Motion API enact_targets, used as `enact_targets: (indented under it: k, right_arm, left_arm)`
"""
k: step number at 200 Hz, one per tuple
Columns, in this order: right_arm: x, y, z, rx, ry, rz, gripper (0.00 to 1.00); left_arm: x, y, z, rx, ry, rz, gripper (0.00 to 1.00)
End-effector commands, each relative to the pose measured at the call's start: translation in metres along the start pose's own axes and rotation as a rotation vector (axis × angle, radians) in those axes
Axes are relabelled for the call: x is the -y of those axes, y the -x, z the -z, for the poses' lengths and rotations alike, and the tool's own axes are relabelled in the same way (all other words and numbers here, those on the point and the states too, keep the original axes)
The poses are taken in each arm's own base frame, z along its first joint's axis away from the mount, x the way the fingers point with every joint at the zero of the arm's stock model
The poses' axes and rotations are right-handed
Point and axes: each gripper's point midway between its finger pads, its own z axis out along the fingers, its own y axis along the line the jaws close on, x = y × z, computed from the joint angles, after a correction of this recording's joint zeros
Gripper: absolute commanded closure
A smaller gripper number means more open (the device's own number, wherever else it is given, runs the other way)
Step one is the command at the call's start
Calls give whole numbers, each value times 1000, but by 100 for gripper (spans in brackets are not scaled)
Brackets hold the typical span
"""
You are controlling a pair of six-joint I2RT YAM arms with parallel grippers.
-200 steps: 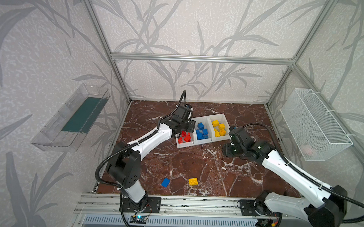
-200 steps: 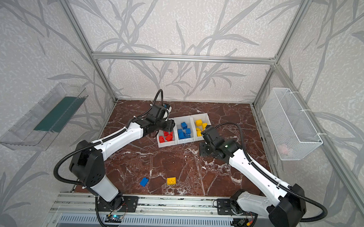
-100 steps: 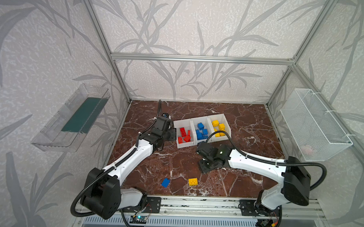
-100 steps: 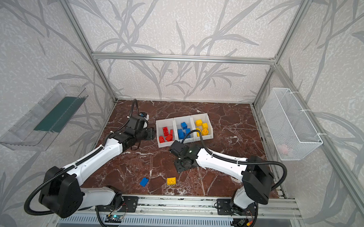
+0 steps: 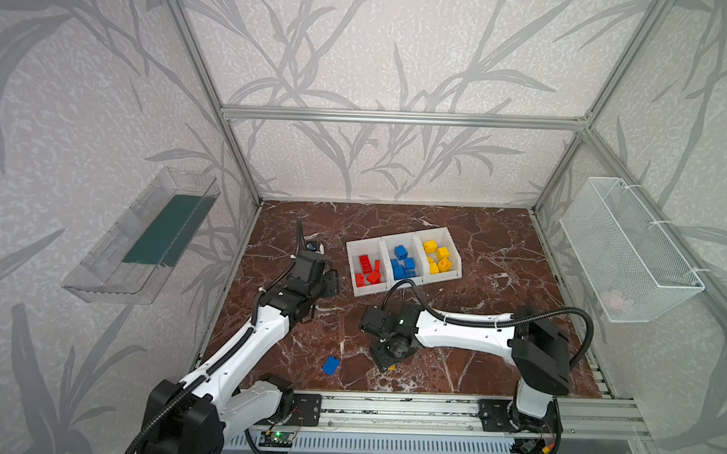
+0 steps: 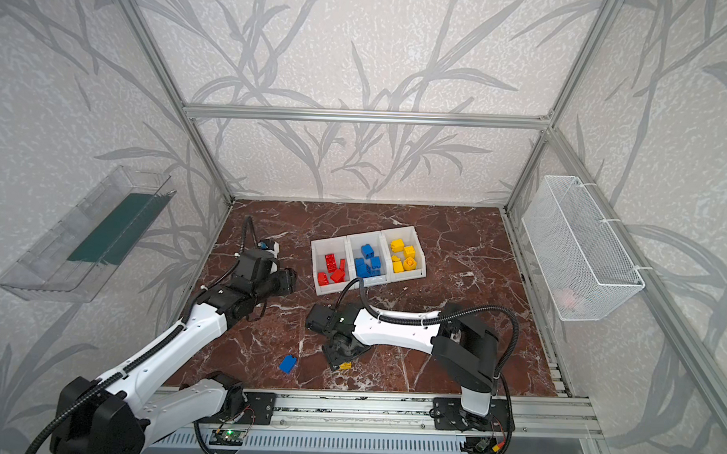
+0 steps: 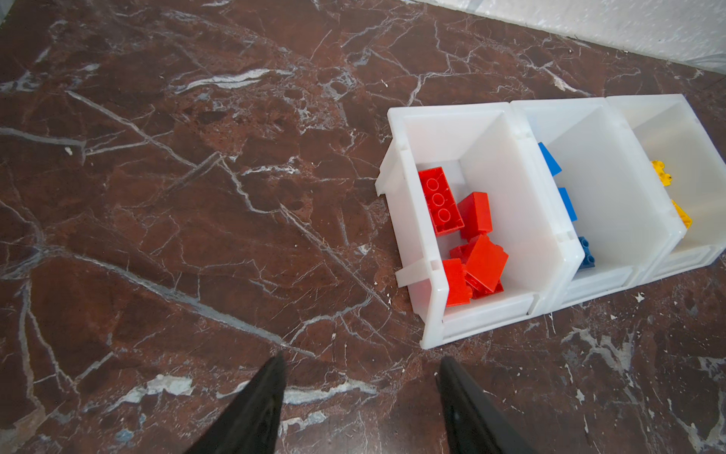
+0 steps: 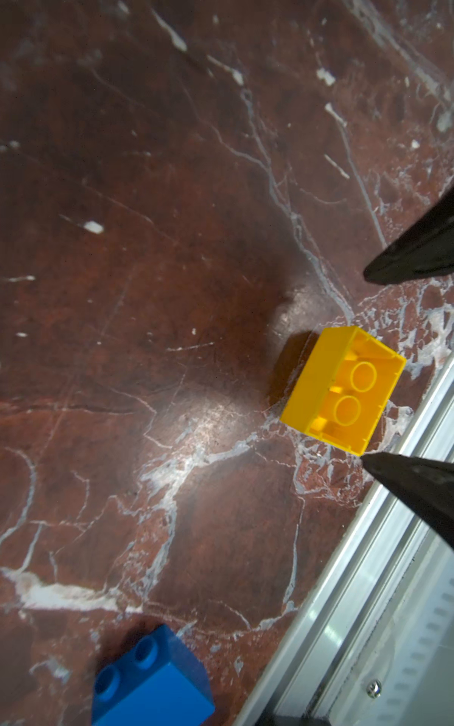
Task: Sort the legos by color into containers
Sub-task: 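Grasp the yellow brick near the table edge with the right gripper while the left withdraws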
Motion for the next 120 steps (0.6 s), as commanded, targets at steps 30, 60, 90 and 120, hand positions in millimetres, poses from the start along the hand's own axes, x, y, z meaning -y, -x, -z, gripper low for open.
enact_targets:
  k: [30,60,90,120]
  right_arm:
    - [-13,-4,-6,-28,1,-23,26]
    - [-12,-8,-16,-54,-13,-45,26]
    - [-9,-9,-22,-74,-35,-60,26]
    - [-6,-8,-26,-80,-54,-65,29]
  left_arm:
    - [-4,-11,4,-13,-5,24,35]
    - [-5,-13,5,-13,-7,24,35]
    - [-5,-17,4,-19,-10,25,35]
    - [-6,-18,4,-21,-9,27,35]
